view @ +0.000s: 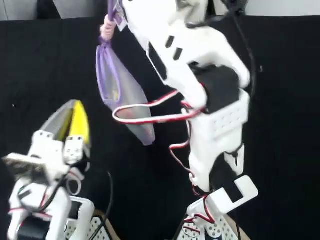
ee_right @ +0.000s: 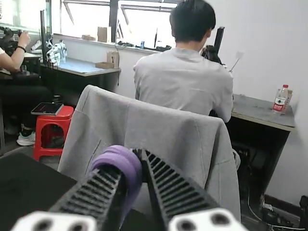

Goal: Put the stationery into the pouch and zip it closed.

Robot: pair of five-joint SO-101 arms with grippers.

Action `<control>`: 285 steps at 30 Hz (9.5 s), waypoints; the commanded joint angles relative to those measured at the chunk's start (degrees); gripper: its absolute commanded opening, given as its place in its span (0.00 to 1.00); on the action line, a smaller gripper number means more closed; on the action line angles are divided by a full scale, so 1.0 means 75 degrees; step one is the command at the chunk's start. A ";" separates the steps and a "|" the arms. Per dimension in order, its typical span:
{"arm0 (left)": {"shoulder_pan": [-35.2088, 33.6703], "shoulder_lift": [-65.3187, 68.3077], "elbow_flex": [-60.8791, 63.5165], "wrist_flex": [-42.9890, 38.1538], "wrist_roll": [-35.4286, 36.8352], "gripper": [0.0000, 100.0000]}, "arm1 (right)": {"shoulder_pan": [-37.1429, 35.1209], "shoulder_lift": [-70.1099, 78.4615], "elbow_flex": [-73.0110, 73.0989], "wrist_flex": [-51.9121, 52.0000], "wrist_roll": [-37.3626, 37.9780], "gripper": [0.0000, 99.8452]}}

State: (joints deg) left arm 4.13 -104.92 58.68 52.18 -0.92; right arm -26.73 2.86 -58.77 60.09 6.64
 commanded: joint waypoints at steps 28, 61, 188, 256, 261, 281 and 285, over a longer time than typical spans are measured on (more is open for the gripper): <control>-0.3218 0.0047 -0.0768 0.0610 0.1911 0.03 | -0.0961 -0.3136 0.0182 0.1958 0.0070 0.01; -0.3933 0.0047 -0.0697 0.0387 0.1911 0.03 | -0.3012 -0.2889 0.4460 -0.2708 0.0680 0.01; -0.0709 0.0070 0.1530 0.1547 -0.0059 0.20 | -0.2227 -0.4777 0.5527 -0.2403 0.1184 0.01; 0.0346 0.0410 -0.0404 0.3282 0.0234 0.20 | -0.2215 -0.5257 0.5515 -0.1160 0.1231 0.01; 0.0369 0.0070 -0.0393 0.3610 0.0176 0.20 | -0.2215 -0.5257 0.5503 -0.1137 0.1242 0.01; 0.0369 0.1371 -0.3862 0.4103 -0.0188 0.20 | -0.1360 -0.5269 0.5538 -0.0809 0.1207 0.01; 0.0381 0.1770 -0.5445 0.4724 -0.0422 0.20 | -0.1032 -0.5269 0.5550 -0.0797 0.1196 0.01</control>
State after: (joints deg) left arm 6.33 -95.16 30.02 83.91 -1.98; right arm -37.10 -35.03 -16.57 53.93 15.52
